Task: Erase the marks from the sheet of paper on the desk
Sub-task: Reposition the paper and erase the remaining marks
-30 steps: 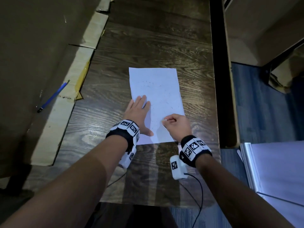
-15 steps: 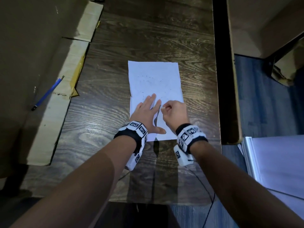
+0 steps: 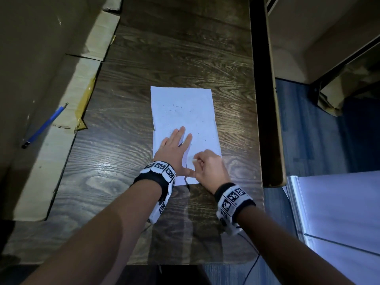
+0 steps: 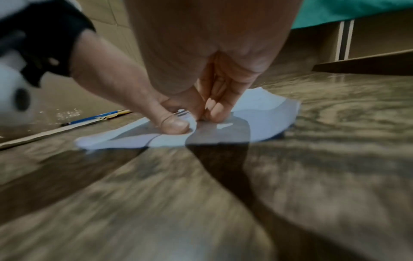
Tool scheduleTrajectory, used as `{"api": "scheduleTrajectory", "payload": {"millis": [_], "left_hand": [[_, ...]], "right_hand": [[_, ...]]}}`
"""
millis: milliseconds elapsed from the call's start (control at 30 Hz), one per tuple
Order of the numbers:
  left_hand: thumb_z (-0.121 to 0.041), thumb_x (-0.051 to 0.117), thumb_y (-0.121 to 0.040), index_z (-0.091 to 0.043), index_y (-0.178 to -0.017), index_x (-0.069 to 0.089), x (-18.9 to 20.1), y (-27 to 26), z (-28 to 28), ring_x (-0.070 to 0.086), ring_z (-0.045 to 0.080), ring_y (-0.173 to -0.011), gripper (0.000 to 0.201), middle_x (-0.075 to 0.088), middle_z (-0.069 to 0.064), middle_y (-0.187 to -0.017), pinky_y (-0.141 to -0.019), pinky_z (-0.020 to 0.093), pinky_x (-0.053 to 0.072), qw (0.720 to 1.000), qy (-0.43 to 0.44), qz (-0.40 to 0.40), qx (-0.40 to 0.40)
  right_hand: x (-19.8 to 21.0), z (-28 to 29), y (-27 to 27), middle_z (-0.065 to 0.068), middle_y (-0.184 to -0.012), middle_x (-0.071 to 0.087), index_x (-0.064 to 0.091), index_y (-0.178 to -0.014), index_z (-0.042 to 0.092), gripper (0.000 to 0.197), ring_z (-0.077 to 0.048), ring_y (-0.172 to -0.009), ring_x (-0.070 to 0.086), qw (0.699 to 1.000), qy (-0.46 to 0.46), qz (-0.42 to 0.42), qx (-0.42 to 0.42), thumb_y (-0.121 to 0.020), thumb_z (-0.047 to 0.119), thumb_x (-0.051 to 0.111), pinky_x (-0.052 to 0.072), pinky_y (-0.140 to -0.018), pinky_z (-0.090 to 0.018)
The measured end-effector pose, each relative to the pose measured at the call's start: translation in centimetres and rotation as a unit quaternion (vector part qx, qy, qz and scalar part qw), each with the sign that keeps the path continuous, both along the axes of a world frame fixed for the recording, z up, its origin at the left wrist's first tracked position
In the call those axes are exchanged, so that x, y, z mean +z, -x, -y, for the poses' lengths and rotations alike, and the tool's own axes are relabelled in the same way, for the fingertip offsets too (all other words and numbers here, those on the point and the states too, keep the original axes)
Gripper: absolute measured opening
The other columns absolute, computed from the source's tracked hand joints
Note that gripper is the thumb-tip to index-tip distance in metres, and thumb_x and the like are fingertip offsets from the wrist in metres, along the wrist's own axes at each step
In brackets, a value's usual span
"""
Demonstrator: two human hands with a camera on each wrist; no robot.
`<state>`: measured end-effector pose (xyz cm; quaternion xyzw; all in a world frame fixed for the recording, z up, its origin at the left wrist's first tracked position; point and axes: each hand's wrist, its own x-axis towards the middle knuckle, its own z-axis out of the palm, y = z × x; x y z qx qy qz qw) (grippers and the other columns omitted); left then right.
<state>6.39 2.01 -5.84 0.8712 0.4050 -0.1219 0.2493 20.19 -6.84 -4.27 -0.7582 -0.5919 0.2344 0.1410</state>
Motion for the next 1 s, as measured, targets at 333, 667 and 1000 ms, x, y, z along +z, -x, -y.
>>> {"api": "scheduleTrajectory", "payload": {"millis": [333, 667, 1000], "left_hand": [[-0.077, 0.066, -0.071, -0.027, -0.158, -0.012, -0.2, 0.0, -0.1, -0.022, 0.02, -0.15, 0.127, -0.029, 0.0, -0.162, -0.122, 0.042, -0.002, 1.0, 0.012, 0.007, 0.004], [-0.079, 0.065, -0.07, -0.028, -0.158, -0.011, -0.2, 0.1, 0.0, -0.022, 0.019, -0.15, 0.128, -0.029, -0.001, -0.162, -0.122, 0.042, -0.003, 1.0, 0.016, 0.011, 0.005], [-0.079, 0.066, -0.07, -0.028, -0.158, -0.013, 0.1, 0.0, 0.1, -0.023, 0.018, -0.15, 0.128, -0.03, -0.001, -0.161, -0.122, 0.042, -0.003, 1.0, 0.016, -0.004, 0.007]], "right_hand": [[0.0, -1.6, -0.2, -0.002, -0.087, 0.058, 0.065, -0.088, 0.013, 0.014, -0.022, -0.071, 0.06, 0.999, -0.008, 0.012, -0.031, -0.093, 0.02, 0.054, 0.056, -0.066, -0.041], [0.4, -4.0, -0.8, -0.006, -0.089, 0.06, 0.067, -0.089, 0.011, 0.013, -0.024, -0.072, 0.061, 0.999, -0.017, 0.011, -0.045, -0.092, 0.017, 0.056, 0.056, -0.069, -0.04], [0.0, -4.2, -1.7, 0.0, -0.079, 0.065, 0.07, -0.088, 0.014, 0.011, -0.016, -0.068, 0.063, 0.997, -0.017, -0.029, -0.072, -0.089, 0.019, 0.061, 0.058, -0.066, -0.034]]}}
